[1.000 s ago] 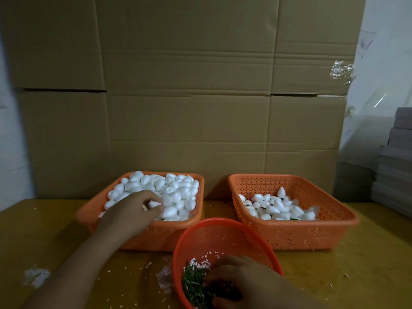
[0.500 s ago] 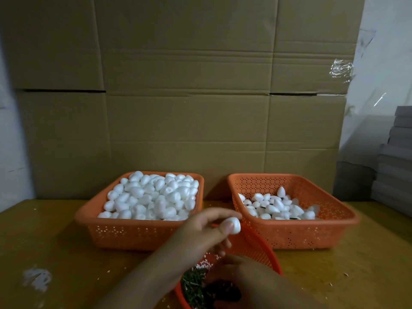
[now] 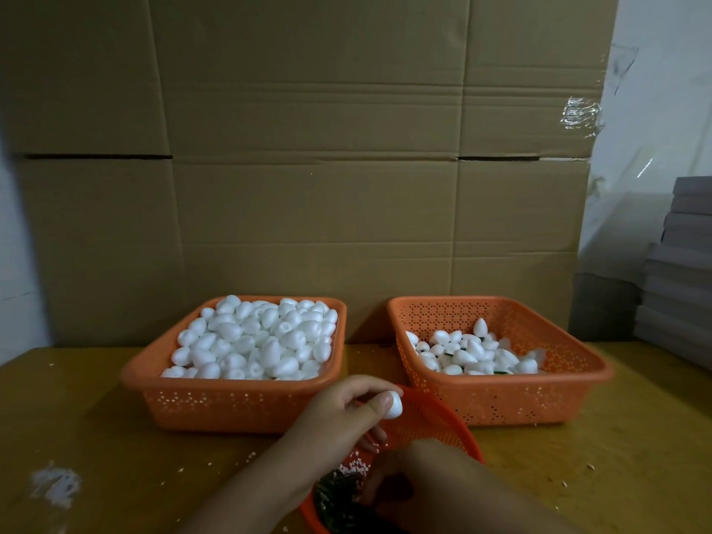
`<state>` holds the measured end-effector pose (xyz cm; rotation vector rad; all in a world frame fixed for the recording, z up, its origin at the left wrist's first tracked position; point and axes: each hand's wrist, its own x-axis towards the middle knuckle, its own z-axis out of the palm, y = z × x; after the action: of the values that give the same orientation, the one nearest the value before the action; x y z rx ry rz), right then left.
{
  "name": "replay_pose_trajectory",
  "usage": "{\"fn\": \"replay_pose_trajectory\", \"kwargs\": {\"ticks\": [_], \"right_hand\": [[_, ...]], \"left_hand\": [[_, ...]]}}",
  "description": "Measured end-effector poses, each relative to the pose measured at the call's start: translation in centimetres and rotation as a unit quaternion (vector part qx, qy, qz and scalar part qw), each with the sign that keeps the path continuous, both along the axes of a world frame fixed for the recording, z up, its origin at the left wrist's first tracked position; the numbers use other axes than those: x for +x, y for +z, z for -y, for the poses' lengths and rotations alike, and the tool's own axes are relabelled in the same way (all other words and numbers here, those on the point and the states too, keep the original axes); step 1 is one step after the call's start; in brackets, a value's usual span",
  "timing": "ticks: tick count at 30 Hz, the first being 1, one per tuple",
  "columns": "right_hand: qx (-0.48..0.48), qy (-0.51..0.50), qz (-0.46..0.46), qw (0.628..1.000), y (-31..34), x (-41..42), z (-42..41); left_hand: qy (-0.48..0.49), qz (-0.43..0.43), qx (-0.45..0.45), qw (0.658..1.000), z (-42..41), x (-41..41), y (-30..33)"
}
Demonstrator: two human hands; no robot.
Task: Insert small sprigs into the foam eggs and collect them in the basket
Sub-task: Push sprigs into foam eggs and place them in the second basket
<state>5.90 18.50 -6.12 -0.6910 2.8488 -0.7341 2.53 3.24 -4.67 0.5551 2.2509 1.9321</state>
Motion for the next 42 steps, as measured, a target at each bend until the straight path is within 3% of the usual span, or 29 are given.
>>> {"fn": "replay_pose_trajectory", "kwargs": {"ticks": [5, 15, 25, 34, 42], "right_hand": [[-0.066, -0.062, -0.081, 0.993, 0.3, -0.4, -0.2], [-0.252, -0.067, -0.078, 0.962, 1.2, -0.8, -0.8], [-0.042, -0.027, -0.075, 0.996, 0.7, 0.0, -0.2], [-0.02, -0.029, -0.072, 0.997, 0.7, 0.1, -0.1], [-0.008, -0.035, -0.054, 0.998, 0.9, 0.1, 0.0]], "left_hand": [[0.011, -0.005, -0.01, 1.0, 0.2, -0.2, -0.2], [0.041, 0.021, 0.064, 0.997, 0.3, -0.7, -0.3], [0.008, 0.0, 0.135, 0.991, 0.5, -0.8, -0.6], [0.036, -0.092, 0.026, 0.995, 0.4, -0.6, -0.7], [0.034, -0.105, 0.016, 0.994, 0.1, -0.4, -0.5]]}}
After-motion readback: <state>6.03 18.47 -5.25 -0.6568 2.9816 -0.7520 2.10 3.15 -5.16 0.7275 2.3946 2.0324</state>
